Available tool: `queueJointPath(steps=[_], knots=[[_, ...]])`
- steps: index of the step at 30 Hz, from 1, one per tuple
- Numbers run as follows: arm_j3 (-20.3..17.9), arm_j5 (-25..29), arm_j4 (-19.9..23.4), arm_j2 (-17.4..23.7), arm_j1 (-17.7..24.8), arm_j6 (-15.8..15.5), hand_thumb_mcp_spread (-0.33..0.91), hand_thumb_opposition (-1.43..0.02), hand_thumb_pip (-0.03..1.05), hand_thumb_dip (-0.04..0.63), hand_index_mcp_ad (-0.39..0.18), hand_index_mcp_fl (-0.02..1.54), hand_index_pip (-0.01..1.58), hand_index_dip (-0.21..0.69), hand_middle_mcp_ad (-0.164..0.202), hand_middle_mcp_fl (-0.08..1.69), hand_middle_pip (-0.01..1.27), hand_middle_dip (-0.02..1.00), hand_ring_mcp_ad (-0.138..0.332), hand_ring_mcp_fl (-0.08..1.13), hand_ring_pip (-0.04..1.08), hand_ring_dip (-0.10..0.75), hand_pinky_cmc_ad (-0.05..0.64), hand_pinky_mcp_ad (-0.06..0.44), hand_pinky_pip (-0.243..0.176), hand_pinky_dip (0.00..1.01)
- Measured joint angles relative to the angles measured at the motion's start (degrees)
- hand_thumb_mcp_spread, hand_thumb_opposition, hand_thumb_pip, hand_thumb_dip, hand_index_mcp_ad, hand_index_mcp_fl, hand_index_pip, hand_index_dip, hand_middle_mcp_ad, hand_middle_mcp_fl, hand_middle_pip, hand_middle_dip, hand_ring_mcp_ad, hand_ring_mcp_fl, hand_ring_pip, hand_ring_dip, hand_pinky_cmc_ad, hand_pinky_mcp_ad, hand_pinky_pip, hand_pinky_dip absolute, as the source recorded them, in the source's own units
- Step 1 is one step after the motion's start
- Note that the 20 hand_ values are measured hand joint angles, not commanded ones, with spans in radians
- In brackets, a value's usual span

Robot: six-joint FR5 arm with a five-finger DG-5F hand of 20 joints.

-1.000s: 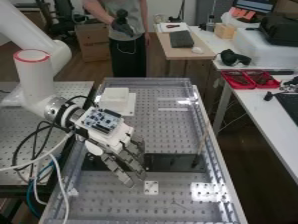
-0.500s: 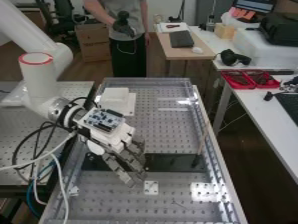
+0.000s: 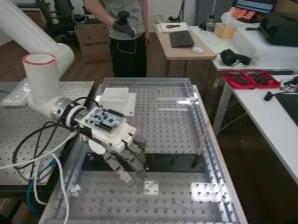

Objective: Grab the bearing and place it in the white container

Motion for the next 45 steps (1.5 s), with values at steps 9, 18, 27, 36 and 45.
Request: queueJointPath(steps=[9,18,27,36,45], knots=[[-0.2,1.8,0.7,-0.1,0.9,-0.3,0.46,-0.82,0.77,0.326,-0.119,0.1,1.45,0.094,0.061,0.2,1.03,0.68,0.115,-0.01,0.65,0.401,0.38,0.288,-0.124,0.34],[-0.3,2.6,0.6,-0.7,1.5,-0.2,0.46,-0.82,0.77,0.326,-0.119,0.1,1.43,0.091,0.061,0.27,1.06,0.68,0.115,-0.01,0.68,0.401,0.38,0.284,-0.124,0.35],[-0.5,2.6,1.4,-1.3,1.3,-0.4,0.46,-0.82,0.77,0.326,-0.119,0.1,1.43,0.091,0.04,0.27,1.06,0.68,0.101,-0.01,0.68,0.401,0.367,0.286,-0.124,0.35],[-0.7,2.4,1.7,-1.4,1.1,-1.7,0.46,-0.82,0.77,0.328,-0.117,0.1,1.43,0.087,0.04,0.27,1.05,0.68,0.099,-0.01,0.68,0.401,0.365,0.286,-0.124,0.35],[-1.0,2.7,3.1,-1.7,1.4,-3.7,0.46,-0.82,0.77,0.328,-0.126,0.12,1.42,0.077,0.04,0.25,1.05,0.68,0.099,-0.01,0.68,0.401,0.365,0.288,-0.124,0.35]])
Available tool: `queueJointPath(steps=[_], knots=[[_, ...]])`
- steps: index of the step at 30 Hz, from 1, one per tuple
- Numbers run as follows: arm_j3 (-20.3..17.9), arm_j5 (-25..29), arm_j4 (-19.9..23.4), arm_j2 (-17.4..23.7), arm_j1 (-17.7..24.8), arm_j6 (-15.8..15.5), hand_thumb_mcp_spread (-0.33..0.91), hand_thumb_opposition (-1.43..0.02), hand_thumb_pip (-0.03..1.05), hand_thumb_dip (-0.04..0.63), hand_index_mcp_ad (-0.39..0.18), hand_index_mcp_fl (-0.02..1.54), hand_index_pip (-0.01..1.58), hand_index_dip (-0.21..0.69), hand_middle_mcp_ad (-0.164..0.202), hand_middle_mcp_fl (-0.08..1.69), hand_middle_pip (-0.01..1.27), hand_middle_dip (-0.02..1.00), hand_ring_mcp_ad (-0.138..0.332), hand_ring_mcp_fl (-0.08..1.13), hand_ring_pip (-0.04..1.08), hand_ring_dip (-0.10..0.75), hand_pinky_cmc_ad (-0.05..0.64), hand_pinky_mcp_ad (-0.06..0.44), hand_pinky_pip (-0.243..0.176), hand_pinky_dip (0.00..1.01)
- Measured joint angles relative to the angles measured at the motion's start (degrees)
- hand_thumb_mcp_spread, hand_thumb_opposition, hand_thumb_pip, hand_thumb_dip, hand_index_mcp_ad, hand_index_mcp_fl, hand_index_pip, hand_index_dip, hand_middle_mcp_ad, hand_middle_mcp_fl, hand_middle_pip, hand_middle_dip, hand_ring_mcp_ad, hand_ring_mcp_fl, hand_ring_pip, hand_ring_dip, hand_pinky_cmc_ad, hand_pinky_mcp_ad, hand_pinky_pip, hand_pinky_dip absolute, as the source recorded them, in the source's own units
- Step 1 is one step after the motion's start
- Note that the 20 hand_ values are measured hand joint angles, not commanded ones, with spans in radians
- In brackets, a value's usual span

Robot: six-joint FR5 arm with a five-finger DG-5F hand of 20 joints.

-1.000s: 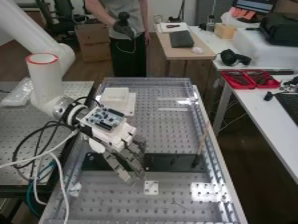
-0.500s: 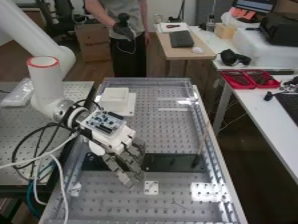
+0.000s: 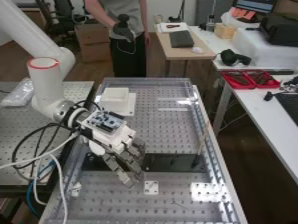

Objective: Grab the bearing and place it in the white container

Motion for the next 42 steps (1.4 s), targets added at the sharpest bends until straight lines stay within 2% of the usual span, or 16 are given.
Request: queueJointPath(steps=[18,42], knots=[[-0.6,0.7,1.5,0.6,-0.1,0.4,0.46,-0.82,0.77,0.328,-0.126,0.15,1.43,0.073,0.04,0.25,1.05,0.68,0.099,-0.01,0.71,0.401,0.365,0.288,-0.124,0.38],[0.4,1.3,0.5,-0.4,0.1,1.0,0.46,-0.82,0.78,0.332,-0.119,0.12,1.43,0.073,0.044,0.25,1.05,0.68,0.099,0.0,0.71,0.401,0.363,0.288,-0.124,0.39]])
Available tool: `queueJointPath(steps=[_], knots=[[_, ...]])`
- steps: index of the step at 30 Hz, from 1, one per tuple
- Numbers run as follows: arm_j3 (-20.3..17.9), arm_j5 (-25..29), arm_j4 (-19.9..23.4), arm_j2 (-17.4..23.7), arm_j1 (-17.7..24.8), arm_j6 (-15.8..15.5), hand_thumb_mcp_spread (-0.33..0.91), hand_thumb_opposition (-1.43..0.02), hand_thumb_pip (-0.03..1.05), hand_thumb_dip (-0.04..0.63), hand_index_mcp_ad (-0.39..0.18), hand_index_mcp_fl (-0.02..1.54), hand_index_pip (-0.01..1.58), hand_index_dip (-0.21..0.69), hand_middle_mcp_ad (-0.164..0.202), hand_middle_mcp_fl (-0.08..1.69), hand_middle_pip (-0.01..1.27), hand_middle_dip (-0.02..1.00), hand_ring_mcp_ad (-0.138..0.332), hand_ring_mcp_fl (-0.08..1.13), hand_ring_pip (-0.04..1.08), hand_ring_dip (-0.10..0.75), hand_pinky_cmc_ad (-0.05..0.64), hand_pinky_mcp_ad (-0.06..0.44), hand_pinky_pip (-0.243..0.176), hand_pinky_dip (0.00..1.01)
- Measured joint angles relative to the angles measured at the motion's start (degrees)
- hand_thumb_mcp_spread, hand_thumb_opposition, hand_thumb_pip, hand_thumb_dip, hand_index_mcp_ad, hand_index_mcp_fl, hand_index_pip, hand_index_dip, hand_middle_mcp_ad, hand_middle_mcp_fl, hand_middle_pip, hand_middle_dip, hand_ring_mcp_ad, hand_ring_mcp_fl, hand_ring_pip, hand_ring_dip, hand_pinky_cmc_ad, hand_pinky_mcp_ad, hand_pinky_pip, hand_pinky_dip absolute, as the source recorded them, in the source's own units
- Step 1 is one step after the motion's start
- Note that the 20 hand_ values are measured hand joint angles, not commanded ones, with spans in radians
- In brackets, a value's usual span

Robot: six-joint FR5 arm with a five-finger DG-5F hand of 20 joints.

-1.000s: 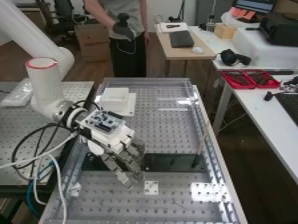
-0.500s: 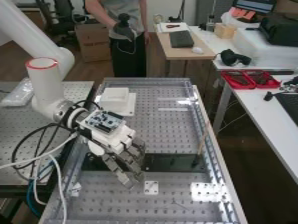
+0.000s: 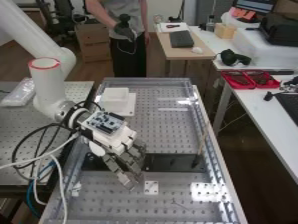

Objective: Grab the bearing and place it in the white container

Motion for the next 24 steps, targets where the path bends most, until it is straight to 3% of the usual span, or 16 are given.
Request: queueJointPath(steps=[24], knots=[[0.1,-0.5,-1.0,0.7,0.2,0.5,0.45,-0.81,0.78,0.326,-0.119,0.1,1.43,0.068,0.044,0.25,1.05,0.68,0.099,-0.01,0.75,0.401,0.367,0.286,-0.124,0.44]])
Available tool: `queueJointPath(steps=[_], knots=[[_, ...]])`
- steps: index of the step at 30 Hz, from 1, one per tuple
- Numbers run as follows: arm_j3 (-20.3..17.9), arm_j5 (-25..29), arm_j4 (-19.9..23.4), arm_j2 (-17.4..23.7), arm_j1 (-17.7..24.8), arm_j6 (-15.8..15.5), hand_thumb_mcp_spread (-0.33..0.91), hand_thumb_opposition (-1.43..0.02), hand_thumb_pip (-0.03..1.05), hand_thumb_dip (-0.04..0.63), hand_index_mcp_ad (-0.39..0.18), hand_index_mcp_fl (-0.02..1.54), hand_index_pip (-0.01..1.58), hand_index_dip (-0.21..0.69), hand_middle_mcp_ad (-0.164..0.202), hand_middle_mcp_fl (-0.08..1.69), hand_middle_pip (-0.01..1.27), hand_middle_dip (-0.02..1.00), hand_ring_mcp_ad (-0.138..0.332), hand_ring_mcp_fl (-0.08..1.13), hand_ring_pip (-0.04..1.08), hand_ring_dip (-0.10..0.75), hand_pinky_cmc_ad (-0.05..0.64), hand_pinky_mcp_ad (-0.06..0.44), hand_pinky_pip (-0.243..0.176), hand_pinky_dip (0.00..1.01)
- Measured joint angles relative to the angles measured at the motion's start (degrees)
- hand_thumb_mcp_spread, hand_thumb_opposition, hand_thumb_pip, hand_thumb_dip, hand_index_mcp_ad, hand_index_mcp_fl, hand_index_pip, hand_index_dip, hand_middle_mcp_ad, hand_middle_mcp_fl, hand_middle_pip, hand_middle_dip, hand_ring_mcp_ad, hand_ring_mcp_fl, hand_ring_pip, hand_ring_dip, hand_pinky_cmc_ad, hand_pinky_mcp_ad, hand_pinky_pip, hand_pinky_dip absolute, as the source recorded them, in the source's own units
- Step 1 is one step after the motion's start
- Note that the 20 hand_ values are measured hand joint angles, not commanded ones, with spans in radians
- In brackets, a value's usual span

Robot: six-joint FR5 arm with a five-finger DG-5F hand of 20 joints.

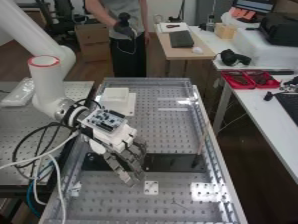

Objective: Grab the bearing and place it in the white container

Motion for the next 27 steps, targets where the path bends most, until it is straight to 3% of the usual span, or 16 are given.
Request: queueJointPath(steps=[11,15,27], knots=[[0.1,-0.9,-1.2,0.2,-0.1,1.1,0.39,-0.79,0.81,0.314,-0.12,0.0,1.42,0.056,0.04,0.15,1.05,0.68,0.099,-0.01,0.77,0.375,0.367,0.286,-0.124,0.55],[-0.2,-0.7,-1.0,0.4,-0.1,0.8,0.39,-0.79,0.86,0.316,-0.117,0.0,1.42,0.056,0.04,0.15,1.05,0.68,0.099,-0.01,0.78,0.375,0.367,0.286,-0.124,0.55],[-1.0,0.6,0.0,0.2,0.9,-0.1,0.39,-0.79,0.86,0.316,-0.122,0.0,1.42,0.042,0.04,0.15,1.05,0.68,0.099,-0.01,0.78,0.367,0.367,0.288,-0.124,0.55]])
